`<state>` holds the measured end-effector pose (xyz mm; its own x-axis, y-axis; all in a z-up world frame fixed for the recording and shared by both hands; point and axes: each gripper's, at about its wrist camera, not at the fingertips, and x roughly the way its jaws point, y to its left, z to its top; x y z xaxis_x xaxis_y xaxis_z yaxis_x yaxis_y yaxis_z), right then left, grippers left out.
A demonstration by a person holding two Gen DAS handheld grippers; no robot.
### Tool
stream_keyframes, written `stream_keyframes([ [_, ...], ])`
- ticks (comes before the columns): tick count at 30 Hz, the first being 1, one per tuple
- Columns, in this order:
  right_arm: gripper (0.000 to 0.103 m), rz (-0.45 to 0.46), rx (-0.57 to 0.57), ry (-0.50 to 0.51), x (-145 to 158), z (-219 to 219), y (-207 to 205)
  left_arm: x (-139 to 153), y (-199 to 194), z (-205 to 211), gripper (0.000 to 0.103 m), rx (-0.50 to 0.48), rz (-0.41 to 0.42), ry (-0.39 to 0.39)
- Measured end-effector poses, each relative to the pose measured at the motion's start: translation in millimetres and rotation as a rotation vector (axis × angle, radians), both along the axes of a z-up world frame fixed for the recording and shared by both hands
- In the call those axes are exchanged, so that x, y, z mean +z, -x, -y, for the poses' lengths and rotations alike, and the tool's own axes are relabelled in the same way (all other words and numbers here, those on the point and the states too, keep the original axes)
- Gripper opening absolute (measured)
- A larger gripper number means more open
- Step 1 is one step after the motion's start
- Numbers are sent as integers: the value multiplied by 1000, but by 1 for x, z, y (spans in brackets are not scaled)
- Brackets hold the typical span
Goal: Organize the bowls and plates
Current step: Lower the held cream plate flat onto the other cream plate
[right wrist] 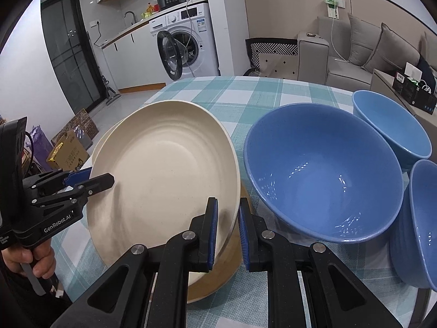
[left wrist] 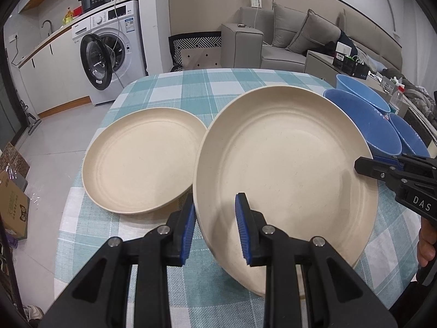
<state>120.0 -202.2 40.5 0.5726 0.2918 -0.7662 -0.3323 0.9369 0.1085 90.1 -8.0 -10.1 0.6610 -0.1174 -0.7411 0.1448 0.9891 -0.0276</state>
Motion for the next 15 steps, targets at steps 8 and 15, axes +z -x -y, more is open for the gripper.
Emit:
stream_keyframes([
  [8, 15, -22, -13, 48, -10, 1, 0, -3, -1, 4, 26, -12, -9, -12],
  [15, 15, -15, -15, 89, -10, -1, 3, -8, -2, 7, 26, -16, -22, -26],
])
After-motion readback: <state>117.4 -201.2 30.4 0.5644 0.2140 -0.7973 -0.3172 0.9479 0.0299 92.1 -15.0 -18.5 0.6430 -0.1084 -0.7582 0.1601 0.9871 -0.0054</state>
